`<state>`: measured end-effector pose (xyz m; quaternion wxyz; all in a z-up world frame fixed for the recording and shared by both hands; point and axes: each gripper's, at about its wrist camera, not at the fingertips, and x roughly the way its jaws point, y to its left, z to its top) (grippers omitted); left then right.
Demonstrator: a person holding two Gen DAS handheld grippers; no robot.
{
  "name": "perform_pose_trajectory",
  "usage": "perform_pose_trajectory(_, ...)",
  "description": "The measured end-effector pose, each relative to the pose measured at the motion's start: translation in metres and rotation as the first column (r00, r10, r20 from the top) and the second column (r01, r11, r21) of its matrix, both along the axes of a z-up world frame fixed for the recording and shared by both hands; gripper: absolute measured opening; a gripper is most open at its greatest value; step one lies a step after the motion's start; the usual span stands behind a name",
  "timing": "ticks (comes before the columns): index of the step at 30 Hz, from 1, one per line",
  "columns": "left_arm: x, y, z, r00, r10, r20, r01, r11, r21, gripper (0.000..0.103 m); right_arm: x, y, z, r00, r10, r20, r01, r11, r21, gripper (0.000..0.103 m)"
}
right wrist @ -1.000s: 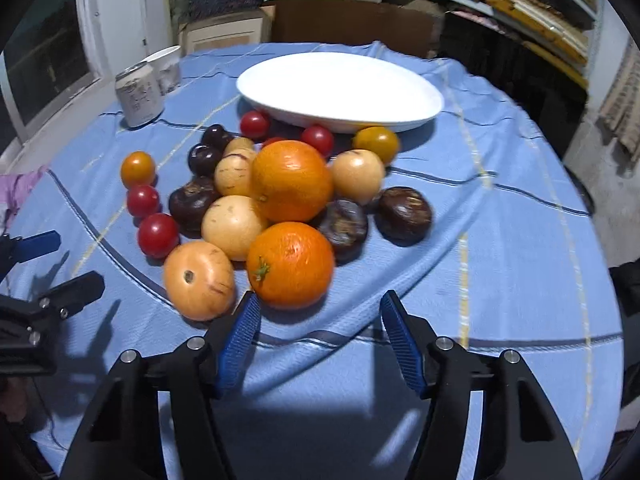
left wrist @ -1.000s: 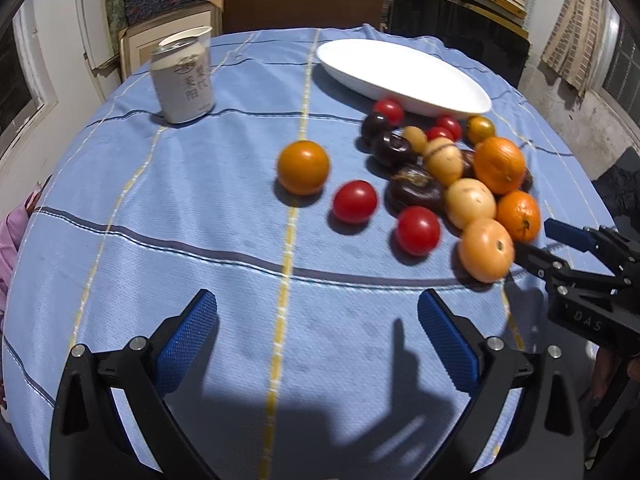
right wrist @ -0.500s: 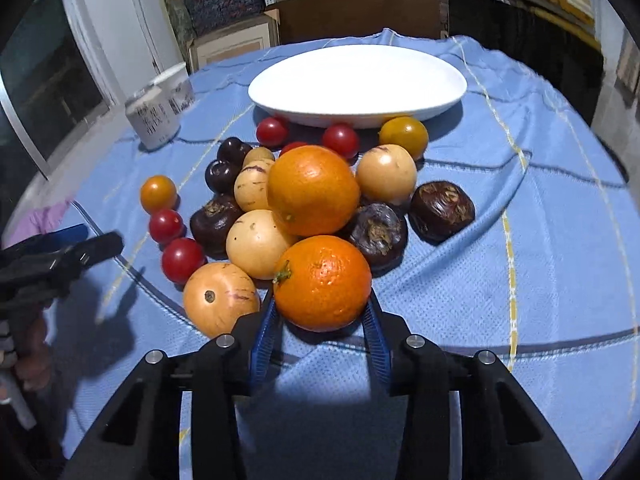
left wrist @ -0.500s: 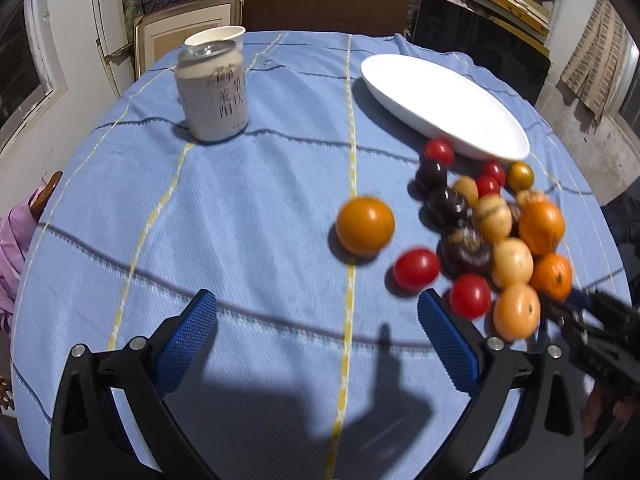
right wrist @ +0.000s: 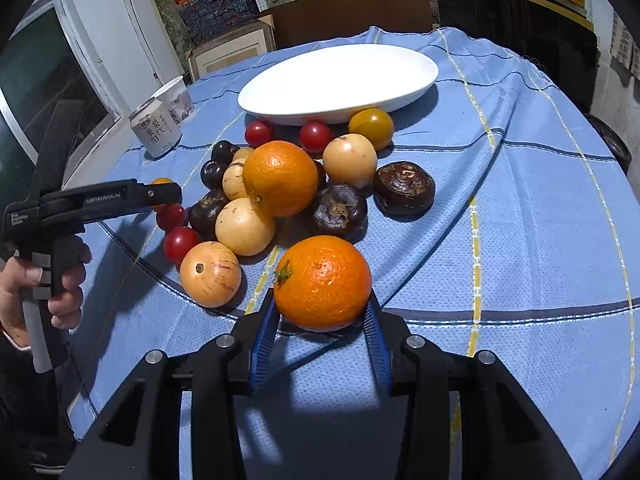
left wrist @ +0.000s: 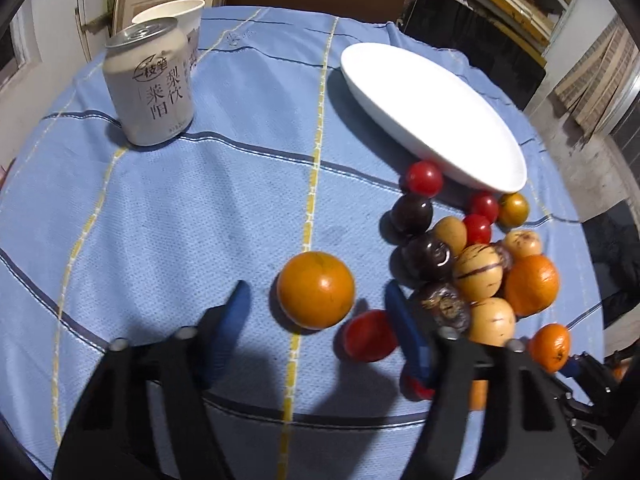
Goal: Organize fruits
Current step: 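Grasp the large orange with the right gripper while the left gripper grasps a small orange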
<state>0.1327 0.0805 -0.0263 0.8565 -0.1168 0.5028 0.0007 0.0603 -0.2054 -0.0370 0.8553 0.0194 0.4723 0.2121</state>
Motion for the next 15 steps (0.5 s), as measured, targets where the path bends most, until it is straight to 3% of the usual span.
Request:
perform_pose_trajectory(2,-0.0005,-0.0019,0.003,1.0,-0.011,0.022,0.011,1.0,0.01,0.038,0.0008,-0.0005,0.0002,1.0,0.001,0.0,-0.001,1.0,0.006,0.043)
perform_pose_trajectory(3,0.0,-0.0029,0.0032,1.0,-0.012,0.023,0.012,0.999,0.033,0.037,0.001,0.0001,-0.0001,1.0,0.004,0.0,-0.004,1.0,0.006,0.043)
perform_pose_trajectory(10,-0.0056,-0.0014,0.0027,0.999,-0.023,0.031,0.021,0.998,0.054,0.038,0.0023,0.003,-0.0009,1.0,0.019,-0.007,-0.019,1.0,0.005,0.043)
perform_pose_trajectory(13,-0.002,0.0031,-0.0003,1.0,-0.013,0.022,0.011,0.997,0.076,0.049,0.0023,0.0029,-0.0005,1.0,0.022,-0.004,-0.022,1.0,0.004,0.043)
perform_pose_trajectory(15,0.0012,0.0044,-0.0033,1.0,0.006,0.021,-0.008,0.996,0.085,0.051,0.0031,0.0039,-0.0015,1.0,0.022,-0.005,-0.022,1.0,0.001,0.043)
